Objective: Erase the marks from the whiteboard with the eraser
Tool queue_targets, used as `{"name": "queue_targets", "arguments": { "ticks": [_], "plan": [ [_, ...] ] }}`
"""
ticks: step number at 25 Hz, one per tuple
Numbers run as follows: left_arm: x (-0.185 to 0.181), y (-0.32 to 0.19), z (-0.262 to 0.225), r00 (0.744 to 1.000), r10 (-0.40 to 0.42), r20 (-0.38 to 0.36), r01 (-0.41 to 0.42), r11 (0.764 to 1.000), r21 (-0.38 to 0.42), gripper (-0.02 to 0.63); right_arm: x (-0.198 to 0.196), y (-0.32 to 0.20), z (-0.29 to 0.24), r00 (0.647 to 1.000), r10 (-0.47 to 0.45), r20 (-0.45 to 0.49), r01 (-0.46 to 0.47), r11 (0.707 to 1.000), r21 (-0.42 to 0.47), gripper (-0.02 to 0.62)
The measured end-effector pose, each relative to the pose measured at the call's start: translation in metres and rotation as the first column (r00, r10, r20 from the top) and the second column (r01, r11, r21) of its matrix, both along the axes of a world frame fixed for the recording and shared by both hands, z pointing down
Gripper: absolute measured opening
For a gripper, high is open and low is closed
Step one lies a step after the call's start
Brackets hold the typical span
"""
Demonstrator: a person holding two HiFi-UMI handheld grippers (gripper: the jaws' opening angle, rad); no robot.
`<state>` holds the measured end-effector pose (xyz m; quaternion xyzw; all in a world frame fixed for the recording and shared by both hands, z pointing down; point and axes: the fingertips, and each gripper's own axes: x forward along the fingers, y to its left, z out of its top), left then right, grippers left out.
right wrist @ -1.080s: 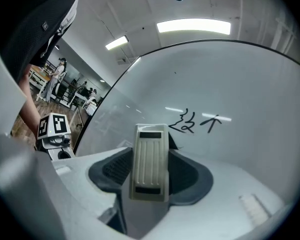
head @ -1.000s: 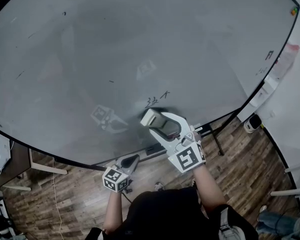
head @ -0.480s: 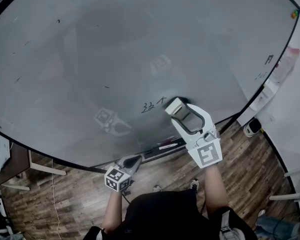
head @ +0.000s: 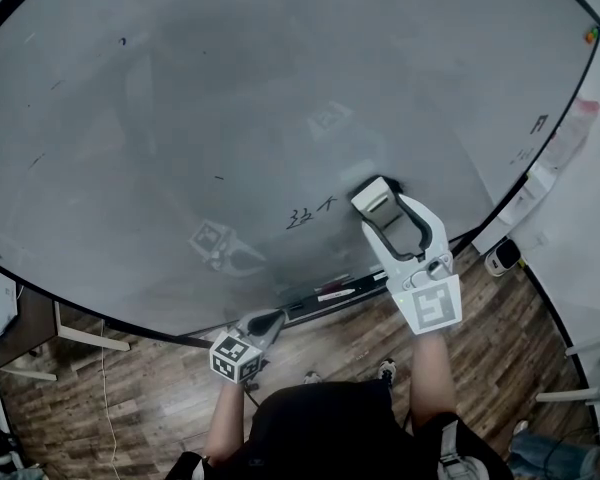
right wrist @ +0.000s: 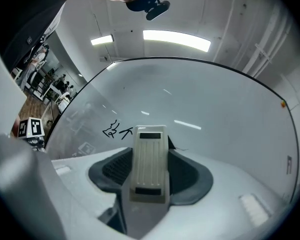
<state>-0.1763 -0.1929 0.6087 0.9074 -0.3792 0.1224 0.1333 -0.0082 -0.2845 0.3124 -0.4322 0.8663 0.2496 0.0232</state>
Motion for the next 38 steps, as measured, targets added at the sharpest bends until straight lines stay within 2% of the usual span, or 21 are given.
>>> {"name": "queue_targets", "arguments": {
  "ticks": [8, 19, 20, 23, 25, 32, 38],
  "plan": [
    [-0.015, -0.001, 0.002, 1.0, -0.023, -0.013, 0.023, 1.0, -0.016, 0.014, -0.01, 0.003, -0.003, 1.0, 0.013, 0.021, -0.013, 1.0, 0.001, 0.229],
    [-0.019, 0.001, 0.005, 1.0, -0.008, -0.019, 0.008, 1.0, -0.017, 0.014, -0.06, 0.023, 0.002, 0.998, -0.049, 0.034, 0.049, 0.999, -0.008, 0.229],
    [-0.02, 0.002, 0.005, 1.0, -0.009, -0.02, 0.009, 1.0, -0.017, 0.014, -0.066, 0.025, 0.004, 0.998, -0.057, 0.015, 0.057, 0.998, -0.012, 0.229],
    [-0.02, 0.003, 0.003, 1.0, -0.011, -0.024, 0.01, 1.0, -0.015, 0.014, -0.085, 0.032, 0.022, 0.986, -0.071, -0.149, 0.067, 0.997, -0.033, 0.229],
    [-0.02, 0.003, 0.002, 1.0, -0.012, -0.025, 0.012, 1.0, -0.012, 0.014, -0.1, 0.038, 0.028, 0.977, -0.093, -0.191, 0.087, 0.995, -0.038, 0.229],
    [-0.029, 0.013, 0.004, 0.999, -0.037, -0.028, 0.036, 0.999, -0.015, 0.014, -0.151, 0.061, 0.04, 0.951, -0.189, -0.243, 0.187, 0.982, -0.033, 0.229],
    [-0.04, 0.019, 0.002, 0.997, -0.073, -0.028, 0.073, 0.997, -0.009, 0.014, -0.156, 0.062, 0.039, 0.951, -0.196, -0.238, 0.191, 0.981, -0.044, 0.229]
  ]
}}
